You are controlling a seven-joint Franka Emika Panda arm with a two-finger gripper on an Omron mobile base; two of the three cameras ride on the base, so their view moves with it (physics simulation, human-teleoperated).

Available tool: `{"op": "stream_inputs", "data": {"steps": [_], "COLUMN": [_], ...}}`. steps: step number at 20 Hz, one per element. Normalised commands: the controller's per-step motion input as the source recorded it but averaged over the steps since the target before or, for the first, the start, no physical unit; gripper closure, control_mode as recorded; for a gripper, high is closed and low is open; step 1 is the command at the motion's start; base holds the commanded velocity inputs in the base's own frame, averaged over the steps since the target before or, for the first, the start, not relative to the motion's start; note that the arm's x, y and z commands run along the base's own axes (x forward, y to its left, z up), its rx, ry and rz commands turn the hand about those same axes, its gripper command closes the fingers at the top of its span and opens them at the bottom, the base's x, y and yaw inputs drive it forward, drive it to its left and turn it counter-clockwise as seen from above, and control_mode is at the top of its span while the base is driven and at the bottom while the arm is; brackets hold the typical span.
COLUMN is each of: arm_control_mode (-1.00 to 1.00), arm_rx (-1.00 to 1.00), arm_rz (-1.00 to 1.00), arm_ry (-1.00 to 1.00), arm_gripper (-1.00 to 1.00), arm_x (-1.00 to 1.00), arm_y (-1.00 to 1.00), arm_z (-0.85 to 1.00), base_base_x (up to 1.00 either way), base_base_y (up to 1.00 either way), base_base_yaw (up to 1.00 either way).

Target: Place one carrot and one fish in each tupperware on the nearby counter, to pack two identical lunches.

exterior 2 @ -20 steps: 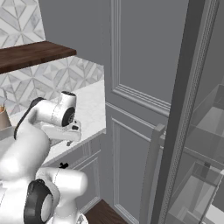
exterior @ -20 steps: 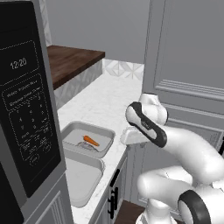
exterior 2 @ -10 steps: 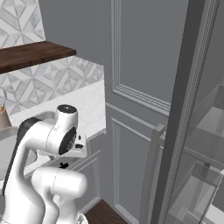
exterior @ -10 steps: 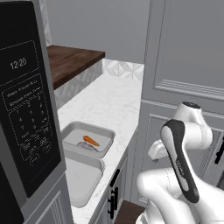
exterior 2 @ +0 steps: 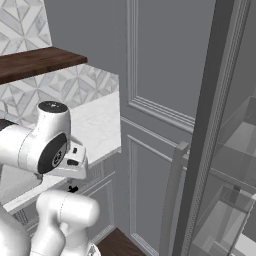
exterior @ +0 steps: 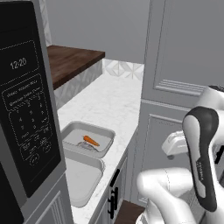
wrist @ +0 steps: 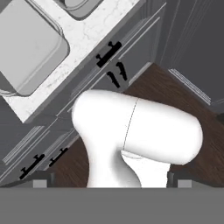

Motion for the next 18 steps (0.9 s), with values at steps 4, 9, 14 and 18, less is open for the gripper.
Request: {"op": "stream_inputs", "data": {"steps": [4, 9, 14, 18], "arm_control_mode": [-1.00, -1.00, 1.00, 1.00], "arm_rx": [-0.02, 0.00, 0.00, 0.00], "arm_rz": [0.00, -0.01, 0.00, 0.00], "arm_ry": [-0.20, -0.03, 0.00, 0.00], "arm_gripper": [-1.00, -1.00, -1.00, -1.00], "arm_x": [-0.90, -0.06, -0.05, 0.00], "arm_y": [0.00, 0.00, 0.00, 0.00], "arm_z": [0.29, 0.01, 0.00, 0.00], "base_base_x": [0.00, 0.00, -0.32, -1.00], "base_base_y": [0.00, 0.00, 0.01, 0.14], "base_base_yaw": [0.00, 0.00, 0.00, 0.00]}}
